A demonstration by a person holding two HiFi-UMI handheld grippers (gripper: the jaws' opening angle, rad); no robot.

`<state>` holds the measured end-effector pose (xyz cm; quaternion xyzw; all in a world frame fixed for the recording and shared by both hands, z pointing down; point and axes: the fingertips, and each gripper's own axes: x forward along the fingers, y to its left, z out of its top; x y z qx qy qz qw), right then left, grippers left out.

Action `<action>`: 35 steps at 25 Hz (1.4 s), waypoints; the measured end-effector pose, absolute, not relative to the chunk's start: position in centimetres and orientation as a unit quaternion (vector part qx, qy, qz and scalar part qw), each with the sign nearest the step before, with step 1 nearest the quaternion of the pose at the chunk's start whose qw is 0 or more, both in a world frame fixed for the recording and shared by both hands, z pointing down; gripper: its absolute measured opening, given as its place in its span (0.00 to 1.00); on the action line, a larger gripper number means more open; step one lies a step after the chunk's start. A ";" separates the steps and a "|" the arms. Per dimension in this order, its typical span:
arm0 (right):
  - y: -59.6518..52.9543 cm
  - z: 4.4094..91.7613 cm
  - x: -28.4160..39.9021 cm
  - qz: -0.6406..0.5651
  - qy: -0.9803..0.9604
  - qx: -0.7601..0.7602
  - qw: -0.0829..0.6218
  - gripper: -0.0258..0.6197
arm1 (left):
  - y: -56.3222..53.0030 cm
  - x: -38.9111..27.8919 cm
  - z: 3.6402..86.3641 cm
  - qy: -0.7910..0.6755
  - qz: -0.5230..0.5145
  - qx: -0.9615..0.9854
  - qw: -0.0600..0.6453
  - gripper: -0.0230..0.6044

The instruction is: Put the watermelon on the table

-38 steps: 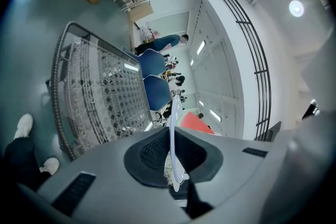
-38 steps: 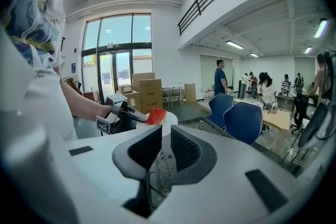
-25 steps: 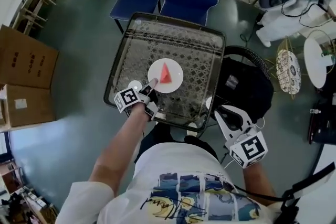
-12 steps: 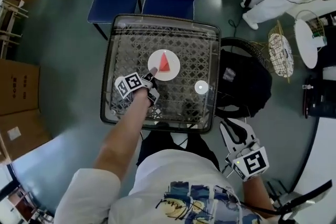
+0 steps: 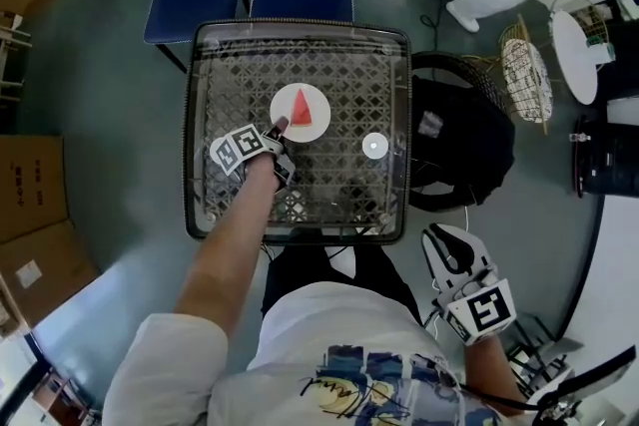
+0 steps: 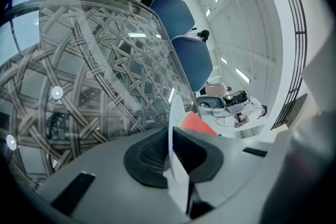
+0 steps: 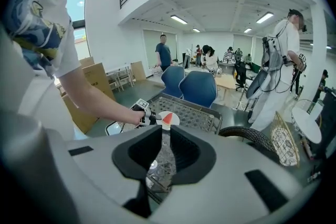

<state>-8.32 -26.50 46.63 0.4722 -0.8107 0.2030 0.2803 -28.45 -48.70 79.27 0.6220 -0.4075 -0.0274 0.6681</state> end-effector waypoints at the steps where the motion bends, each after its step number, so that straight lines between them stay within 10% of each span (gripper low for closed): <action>1: -26.6 46.6 -8.4 0.204 -0.811 0.472 0.280 0.12 | -48.7 -28.5 79.4 -0.411 -0.021 0.622 0.667 0.08; 35: -27.0 47.7 -3.1 0.204 -0.833 0.452 0.245 0.12 | -49.4 -31.0 77.7 -0.553 0.272 0.650 0.444 0.23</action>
